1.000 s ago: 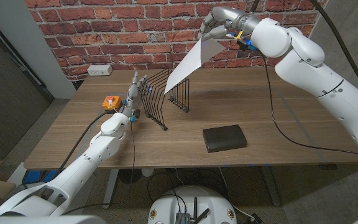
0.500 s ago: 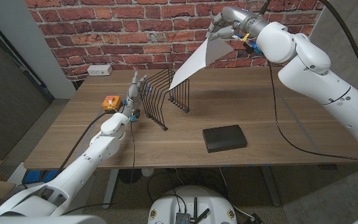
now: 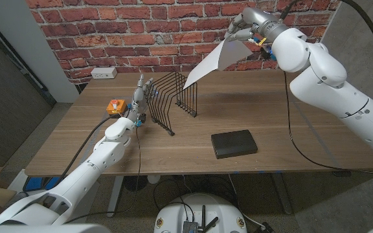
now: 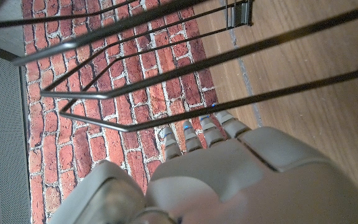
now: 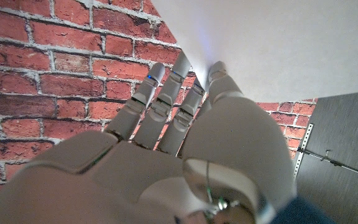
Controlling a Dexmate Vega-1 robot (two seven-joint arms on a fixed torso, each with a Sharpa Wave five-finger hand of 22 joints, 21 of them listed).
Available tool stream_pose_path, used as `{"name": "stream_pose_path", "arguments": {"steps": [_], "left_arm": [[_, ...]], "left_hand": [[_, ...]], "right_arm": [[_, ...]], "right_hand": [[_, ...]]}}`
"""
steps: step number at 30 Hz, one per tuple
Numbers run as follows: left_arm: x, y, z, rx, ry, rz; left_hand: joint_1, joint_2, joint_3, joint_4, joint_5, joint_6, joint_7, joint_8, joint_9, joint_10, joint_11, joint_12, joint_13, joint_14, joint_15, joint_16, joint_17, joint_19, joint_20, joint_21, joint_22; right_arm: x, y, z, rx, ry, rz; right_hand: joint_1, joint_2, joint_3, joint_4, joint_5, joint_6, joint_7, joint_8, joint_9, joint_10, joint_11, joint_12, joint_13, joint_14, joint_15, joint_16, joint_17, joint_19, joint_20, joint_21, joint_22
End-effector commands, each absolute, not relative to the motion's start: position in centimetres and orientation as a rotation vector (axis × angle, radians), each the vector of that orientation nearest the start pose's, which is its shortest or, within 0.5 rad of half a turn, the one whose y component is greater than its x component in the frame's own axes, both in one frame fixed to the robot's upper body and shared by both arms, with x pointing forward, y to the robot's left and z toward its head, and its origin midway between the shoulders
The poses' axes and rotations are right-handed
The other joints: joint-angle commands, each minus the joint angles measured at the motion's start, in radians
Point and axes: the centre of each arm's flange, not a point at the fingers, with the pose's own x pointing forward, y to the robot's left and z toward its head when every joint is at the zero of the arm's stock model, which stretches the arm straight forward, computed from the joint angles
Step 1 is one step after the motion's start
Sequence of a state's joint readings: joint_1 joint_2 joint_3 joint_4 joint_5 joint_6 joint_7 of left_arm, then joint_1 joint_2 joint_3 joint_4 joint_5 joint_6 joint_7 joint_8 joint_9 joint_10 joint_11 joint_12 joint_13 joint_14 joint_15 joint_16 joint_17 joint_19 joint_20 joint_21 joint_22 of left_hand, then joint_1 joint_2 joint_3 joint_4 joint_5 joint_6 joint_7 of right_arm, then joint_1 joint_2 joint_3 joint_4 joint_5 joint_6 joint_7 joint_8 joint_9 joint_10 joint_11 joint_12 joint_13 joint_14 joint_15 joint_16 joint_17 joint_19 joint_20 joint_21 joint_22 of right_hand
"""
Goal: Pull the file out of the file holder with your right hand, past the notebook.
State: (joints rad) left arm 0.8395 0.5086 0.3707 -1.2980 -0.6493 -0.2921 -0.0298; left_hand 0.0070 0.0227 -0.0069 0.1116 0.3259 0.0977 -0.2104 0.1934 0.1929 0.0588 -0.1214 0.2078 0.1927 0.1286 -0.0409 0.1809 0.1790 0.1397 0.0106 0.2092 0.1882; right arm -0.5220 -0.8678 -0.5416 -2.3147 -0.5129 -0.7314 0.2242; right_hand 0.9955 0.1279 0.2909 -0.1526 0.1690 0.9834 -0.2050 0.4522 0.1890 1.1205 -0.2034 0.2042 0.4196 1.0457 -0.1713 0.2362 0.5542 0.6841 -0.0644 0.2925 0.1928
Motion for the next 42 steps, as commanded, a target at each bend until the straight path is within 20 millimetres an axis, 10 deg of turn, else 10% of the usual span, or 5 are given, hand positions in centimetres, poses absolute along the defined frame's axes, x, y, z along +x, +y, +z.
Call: {"name": "stream_pose_path", "arguments": {"steps": [1, 42], "left_arm": [[65.3, 28.9, -2.8, -0.042, -0.594, -0.207], [65.3, 29.0, -2.8, -0.042, -0.594, -0.207]], "left_hand": [[0.000, 0.007, 0.003, 0.003, 0.006, -0.001, -0.009, 0.006, 0.005, 0.002, -0.005, 0.007, 0.005, 0.007, -0.001, 0.006, 0.002, 0.006, 0.002, 0.007, 0.005], [0.000, 0.007, 0.003, 0.003, 0.006, 0.000, -0.009, 0.006, 0.005, 0.002, -0.005, 0.007, 0.006, 0.006, -0.002, 0.006, 0.002, 0.007, 0.001, 0.007, 0.005]], "right_arm": [[44.2, -20.0, 21.2, -1.299, -0.696, -0.368], [46.0, -23.8, 18.9, -1.317, -0.461, -0.555]], "right_hand": [[-0.010, -0.001, 0.007, -0.001, 0.007, 0.010, 0.000, 0.000, 0.005, 0.004, -0.001, 0.003, 0.004, -0.004, -0.064, -0.004, 0.005, 0.011, -0.136, 0.007, 0.003], [-0.031, -0.001, 0.016, -0.002, 0.007, 0.016, 0.000, -0.008, 0.005, 0.001, -0.001, 0.001, 0.003, -0.018, -0.064, -0.013, 0.002, 0.005, -0.139, 0.007, 0.002]]}}
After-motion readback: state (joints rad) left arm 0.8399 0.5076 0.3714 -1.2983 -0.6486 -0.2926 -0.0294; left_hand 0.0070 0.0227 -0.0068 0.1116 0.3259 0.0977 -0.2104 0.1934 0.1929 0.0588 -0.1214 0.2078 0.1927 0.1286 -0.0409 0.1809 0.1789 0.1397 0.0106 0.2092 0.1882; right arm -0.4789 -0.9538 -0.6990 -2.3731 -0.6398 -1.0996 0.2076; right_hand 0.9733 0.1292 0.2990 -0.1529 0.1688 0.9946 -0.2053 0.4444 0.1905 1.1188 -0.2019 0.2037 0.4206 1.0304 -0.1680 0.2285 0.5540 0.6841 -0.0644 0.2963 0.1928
